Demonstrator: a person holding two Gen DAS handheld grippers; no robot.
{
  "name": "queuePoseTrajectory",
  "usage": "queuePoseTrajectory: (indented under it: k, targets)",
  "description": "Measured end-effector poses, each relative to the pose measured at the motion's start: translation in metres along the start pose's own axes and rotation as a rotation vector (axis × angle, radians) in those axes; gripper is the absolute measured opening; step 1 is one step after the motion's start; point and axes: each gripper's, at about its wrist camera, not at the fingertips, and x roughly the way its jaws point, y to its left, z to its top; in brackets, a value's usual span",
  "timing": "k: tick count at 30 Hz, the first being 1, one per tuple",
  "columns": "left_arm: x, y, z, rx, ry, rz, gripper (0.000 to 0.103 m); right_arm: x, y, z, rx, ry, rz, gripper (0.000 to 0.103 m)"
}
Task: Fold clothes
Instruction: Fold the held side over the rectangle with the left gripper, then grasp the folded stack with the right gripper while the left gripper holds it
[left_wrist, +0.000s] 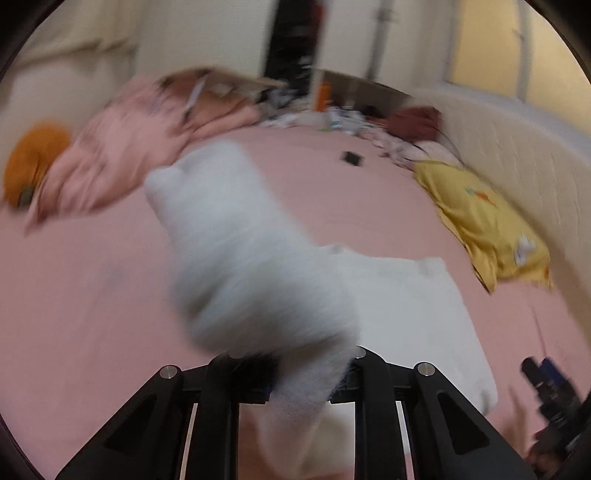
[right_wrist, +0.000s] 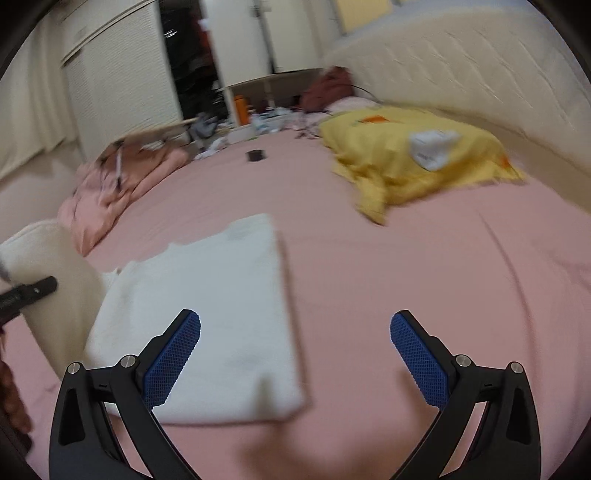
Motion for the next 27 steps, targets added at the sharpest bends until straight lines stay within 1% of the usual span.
queuePoseTrajectory:
  k: [2,4,5,6,7,9,10,11,13,14,16,19,22,24,25,26,27]
  targets:
    - [0.002,-0.039,-0.002,0.099,-0.03,-0.007,0.018,-0.009,-0.021,0.0,0.039,-0.009,-0.013,0.103]
    - [0.008,-0.08,-0.008,0.209,-0.038,-0.015,0.018,-0.013,-0.038,-0.004,0.076,-0.011,-0.004,0.103]
    - [0.015,-0.096,-0.016,0.256,-0.015,-0.022,0.018,-0.015,-0.046,-0.005,0.094,-0.012,0.001,0.103]
    - [0.023,-0.111,-0.027,0.306,0.016,-0.029,0.018,-0.014,-0.053,-0.006,0.119,-0.004,0.033,0.103]
    - [0.034,-0.125,-0.042,0.364,0.06,-0.031,0.018,-0.007,-0.059,-0.005,0.172,0.017,0.109,0.103]
    - [0.044,-0.142,-0.063,0.46,0.09,0.001,0.018,0.007,-0.073,-0.003,0.28,0.062,0.265,0.103]
    - [0.047,-0.149,-0.073,0.505,0.098,0.02,0.018,0.02,-0.08,0.0,0.371,0.103,0.407,0.103]
    - [0.047,-0.149,-0.075,0.515,0.095,0.026,0.018,0.04,-0.086,0.004,0.497,0.177,0.573,0.103]
    - [0.042,-0.143,-0.07,0.503,0.083,0.024,0.018,0.078,-0.087,0.012,0.657,0.297,0.824,0.103]
    - [0.038,-0.14,-0.066,0.499,0.075,0.019,0.018,0.098,-0.082,0.016,0.707,0.365,0.921,0.103]
    - [0.032,-0.133,-0.062,0.503,0.049,0.012,0.018,0.128,-0.068,0.021,0.778,0.47,1.05,0.103]
    - [0.022,-0.133,-0.066,0.545,0.017,0.002,0.017,0.161,-0.039,0.031,0.717,0.615,1.015,0.103]
    - [0.018,-0.138,-0.07,0.591,-0.003,-0.01,0.017,0.186,-0.008,0.037,0.664,0.708,1.018,0.103]
    - [0.018,-0.142,-0.073,0.619,-0.007,-0.016,0.017,0.2,0.005,0.042,0.625,0.754,0.958,0.102]
    - [0.017,-0.143,-0.074,0.628,-0.009,-0.015,0.017,0.204,0.011,0.046,0.601,0.763,0.942,0.099]
    - [0.017,-0.144,-0.075,0.636,-0.012,-0.014,0.017,0.207,0.018,0.054,0.571,0.765,0.948,0.095]
    - [0.016,-0.144,-0.075,0.644,-0.015,-0.013,0.017,0.207,0.022,0.06,0.553,0.767,0.955,0.076]
